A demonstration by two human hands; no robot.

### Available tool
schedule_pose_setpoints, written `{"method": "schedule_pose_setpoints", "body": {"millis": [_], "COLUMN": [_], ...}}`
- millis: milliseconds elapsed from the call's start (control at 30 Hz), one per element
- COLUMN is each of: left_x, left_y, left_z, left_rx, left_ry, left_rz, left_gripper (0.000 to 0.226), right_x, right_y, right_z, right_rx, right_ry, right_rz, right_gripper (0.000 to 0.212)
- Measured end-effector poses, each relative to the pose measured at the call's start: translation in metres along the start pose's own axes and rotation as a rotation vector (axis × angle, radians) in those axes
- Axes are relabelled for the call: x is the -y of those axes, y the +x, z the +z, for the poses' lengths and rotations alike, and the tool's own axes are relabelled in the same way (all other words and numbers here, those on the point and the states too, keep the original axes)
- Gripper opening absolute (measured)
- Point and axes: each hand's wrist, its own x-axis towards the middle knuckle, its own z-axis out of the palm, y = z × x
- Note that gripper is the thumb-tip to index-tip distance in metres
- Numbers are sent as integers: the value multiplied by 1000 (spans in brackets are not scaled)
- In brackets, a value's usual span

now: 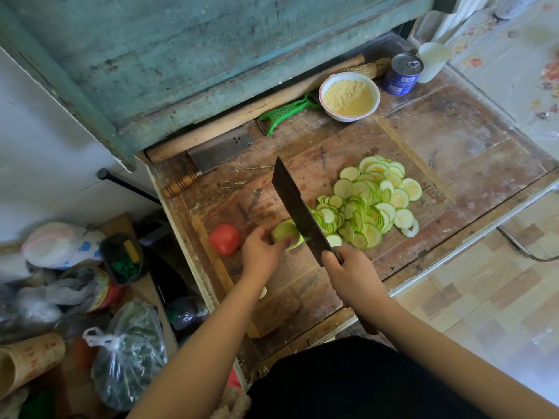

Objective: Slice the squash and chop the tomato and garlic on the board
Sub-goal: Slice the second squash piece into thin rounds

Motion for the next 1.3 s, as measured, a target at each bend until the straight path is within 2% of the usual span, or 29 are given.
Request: {"method": "schedule_pose_setpoints", "body": {"millis": [400, 900, 1167, 1300], "left_x": [2, 4, 3, 3], "left_y": [2, 3, 3, 2], "left_z": [1, 3, 3, 4], "left_rx": [-4, -3, -26, -34], "left_ry": [-25, -25, 10, -14], "left_rz": [4, 18, 24, -20], "left_gripper": [33, 36, 41, 36], "right_x": [8, 15, 9, 1], "right_y": [-1, 19, 31, 24], "right_z": [4, 13, 21, 9], "right_rx": [15, 74, 54, 6], "right_ry": [-52, -111, -92, -30], "right_rz": [-1, 88, 84, 66], "right_gripper": [38, 34, 33, 32]}}
